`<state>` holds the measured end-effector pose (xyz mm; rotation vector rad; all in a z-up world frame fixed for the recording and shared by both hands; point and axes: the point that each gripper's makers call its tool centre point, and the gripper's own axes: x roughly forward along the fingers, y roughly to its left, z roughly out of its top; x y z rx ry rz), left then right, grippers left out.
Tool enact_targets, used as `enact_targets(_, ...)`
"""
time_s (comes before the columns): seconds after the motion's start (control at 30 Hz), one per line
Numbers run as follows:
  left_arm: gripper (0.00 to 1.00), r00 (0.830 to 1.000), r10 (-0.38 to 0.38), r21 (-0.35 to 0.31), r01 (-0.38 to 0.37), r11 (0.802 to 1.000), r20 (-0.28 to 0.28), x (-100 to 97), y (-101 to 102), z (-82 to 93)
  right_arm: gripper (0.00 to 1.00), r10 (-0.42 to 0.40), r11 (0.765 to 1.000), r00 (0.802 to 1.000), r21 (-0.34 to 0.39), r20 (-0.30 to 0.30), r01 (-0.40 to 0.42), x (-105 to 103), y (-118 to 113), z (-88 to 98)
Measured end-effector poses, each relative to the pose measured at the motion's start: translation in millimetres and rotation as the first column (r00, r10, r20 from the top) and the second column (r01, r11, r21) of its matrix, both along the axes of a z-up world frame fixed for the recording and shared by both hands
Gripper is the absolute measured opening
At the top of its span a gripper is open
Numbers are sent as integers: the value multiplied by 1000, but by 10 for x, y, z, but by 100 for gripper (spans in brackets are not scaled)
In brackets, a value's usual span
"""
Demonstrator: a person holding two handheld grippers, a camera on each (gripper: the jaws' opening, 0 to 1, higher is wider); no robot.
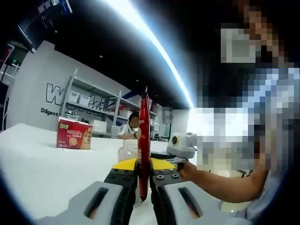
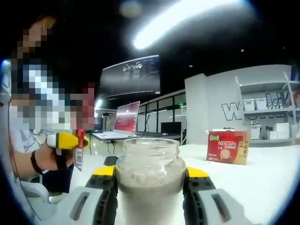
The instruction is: Tear open the coffee pouch, take out the coffee, and pour the coffee from the pouch into the cup
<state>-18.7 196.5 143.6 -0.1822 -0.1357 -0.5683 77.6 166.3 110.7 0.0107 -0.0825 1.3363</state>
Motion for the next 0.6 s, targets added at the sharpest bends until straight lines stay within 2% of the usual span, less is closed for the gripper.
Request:
enact_targets(0.43,12,1000,23,2,-23,1000,6,-31,88,47,54,-27,1000,1000,-8,-1,27,-5,-6,-2)
enact_targets(0.6,12,1000,25,1,-25,1000,5,-48,72,59,54,9,1000,1000,-21,0,-9,-5,7,-2)
